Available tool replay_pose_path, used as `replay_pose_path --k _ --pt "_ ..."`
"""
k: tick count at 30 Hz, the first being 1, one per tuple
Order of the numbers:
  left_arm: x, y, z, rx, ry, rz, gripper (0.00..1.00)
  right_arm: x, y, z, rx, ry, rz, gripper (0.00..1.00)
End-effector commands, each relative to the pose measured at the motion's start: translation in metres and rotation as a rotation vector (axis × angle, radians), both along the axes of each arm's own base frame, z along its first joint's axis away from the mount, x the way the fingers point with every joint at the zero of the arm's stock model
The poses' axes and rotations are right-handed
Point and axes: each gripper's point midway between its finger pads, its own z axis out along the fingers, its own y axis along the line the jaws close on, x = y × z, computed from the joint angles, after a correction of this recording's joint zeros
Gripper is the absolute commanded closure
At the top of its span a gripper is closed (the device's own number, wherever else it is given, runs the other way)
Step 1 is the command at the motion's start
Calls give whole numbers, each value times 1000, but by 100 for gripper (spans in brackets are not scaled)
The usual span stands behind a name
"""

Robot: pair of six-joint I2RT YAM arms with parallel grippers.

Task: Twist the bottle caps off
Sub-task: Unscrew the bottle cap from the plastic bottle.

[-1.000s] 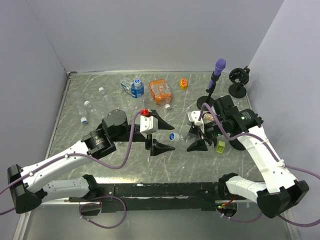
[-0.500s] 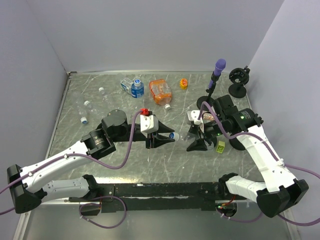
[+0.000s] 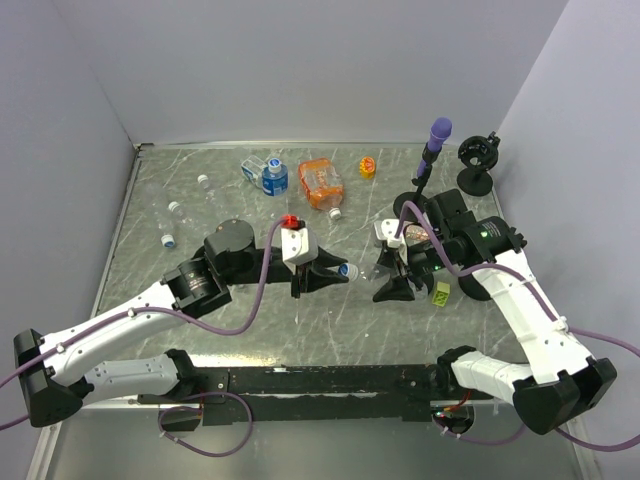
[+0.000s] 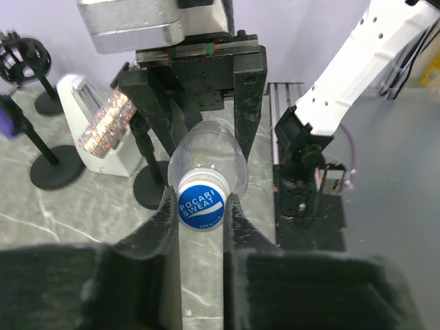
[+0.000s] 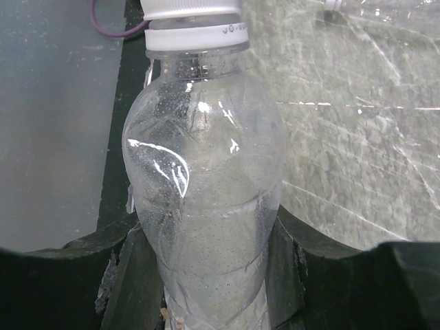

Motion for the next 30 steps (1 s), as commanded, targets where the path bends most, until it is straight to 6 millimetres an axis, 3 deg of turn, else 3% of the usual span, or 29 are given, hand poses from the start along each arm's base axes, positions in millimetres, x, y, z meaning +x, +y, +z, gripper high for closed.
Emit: replay_pose_path --k 1,4,10,18,20,29,30 --pt "0 -4 15 -28 58 7 99 6 7 7 31 -4 -13 99" --pt "9 -4 18 -58 162 82 99 22 8 9 13 10 -101 99" --pt "48 9 28 -211 529 362 99 46 9 11 -13 33 -214 100" --pt "76 15 59 -395 898 481 99 60 8 9 -39 33 -273 100" --pt "84 15 52 -361 986 557 99 63 7 8 -44 32 -286 100" --pt "88 11 64 -401 1101 562 99 72 10 8 -54 43 -301 100" --pt "90 11 62 -398 1108 569 92 72 10 7 -56 46 -300 100"
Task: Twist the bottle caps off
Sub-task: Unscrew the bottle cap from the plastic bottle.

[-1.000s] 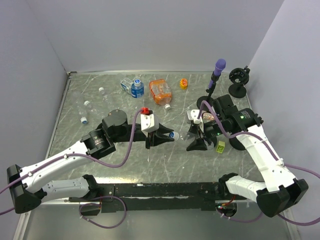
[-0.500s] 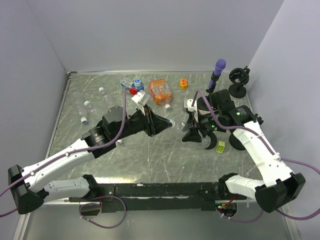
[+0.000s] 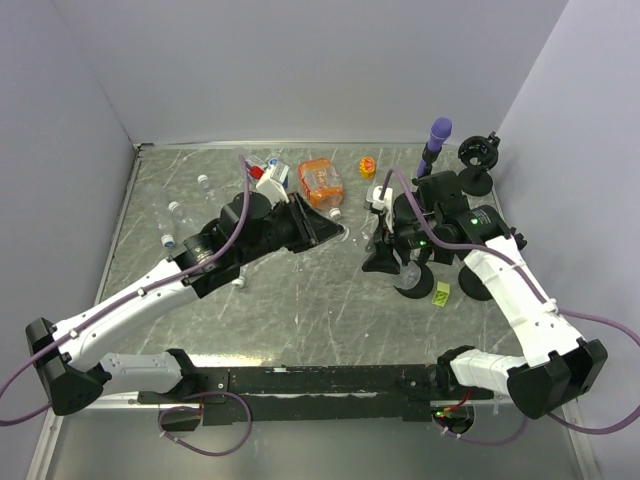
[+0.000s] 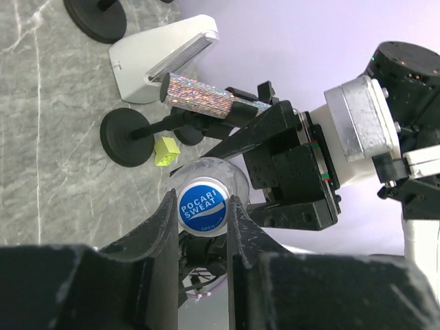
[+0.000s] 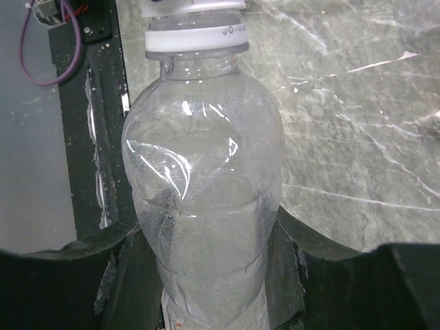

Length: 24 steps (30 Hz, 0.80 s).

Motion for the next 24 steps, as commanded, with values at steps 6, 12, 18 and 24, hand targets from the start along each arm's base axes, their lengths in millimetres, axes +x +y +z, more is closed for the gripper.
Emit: replay_pose_path --k 6,12,18,24 --pt "14 7 57 -177 -59 74 29 7 1 2 -5 -1 -16 100" --pt "5 30 67 -142 -244 29 2 -1 -1 2 13 -2 7 100" --pt "-35 50 65 -40 -529 -145 3 -17 -4 -1 24 -9 78 100" --pt "-73 46 32 122 -766 -437 4 -41 -5 2 59 -38 180 100"
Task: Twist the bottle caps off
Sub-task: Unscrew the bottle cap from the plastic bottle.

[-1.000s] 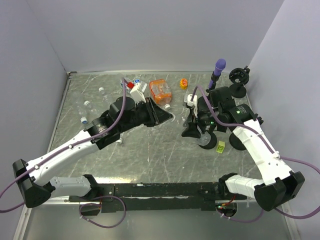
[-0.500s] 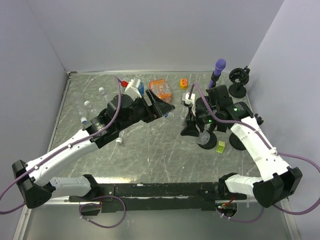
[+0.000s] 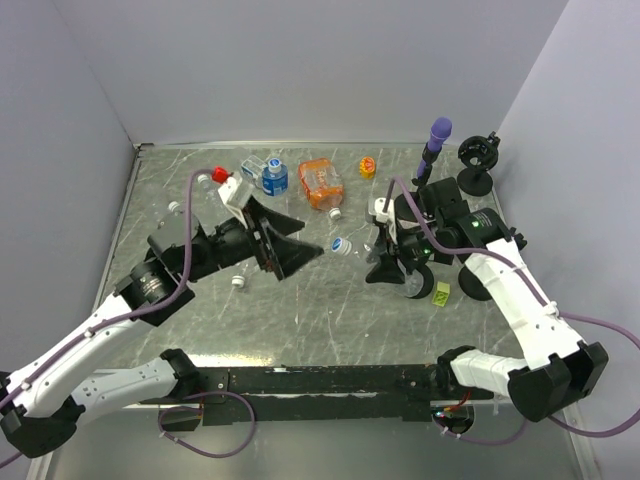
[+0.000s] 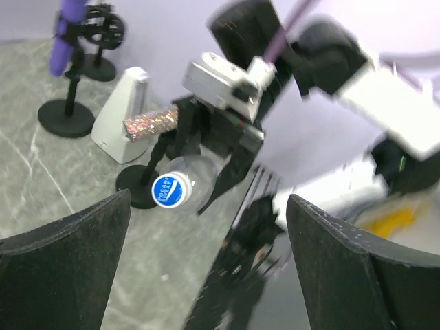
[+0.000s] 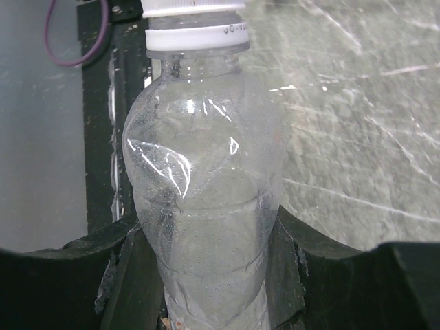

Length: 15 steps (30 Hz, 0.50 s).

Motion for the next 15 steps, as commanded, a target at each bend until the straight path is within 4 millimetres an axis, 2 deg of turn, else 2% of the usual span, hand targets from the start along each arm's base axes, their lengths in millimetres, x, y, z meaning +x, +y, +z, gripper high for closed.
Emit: replay_pose_path --k 1,4,7,10,15 --pt "-31 -7 -28 160 -277 -235 3 -28 -2 11 64 -56 110 100" --pt "-43 -9 -32 158 -438 -312 3 -39 -4 9 77 -79 148 100" --pt "-46 -12 -29 128 -566 -335 4 -47 -5 2 85 -87 176 100" --pt "-44 -18 -24 116 -633 -356 3 -51 -7 -2 86 -99 188 100" --pt "-38 -34 -25 113 -636 -406 1 -55 -7 -4 95 -112 204 100"
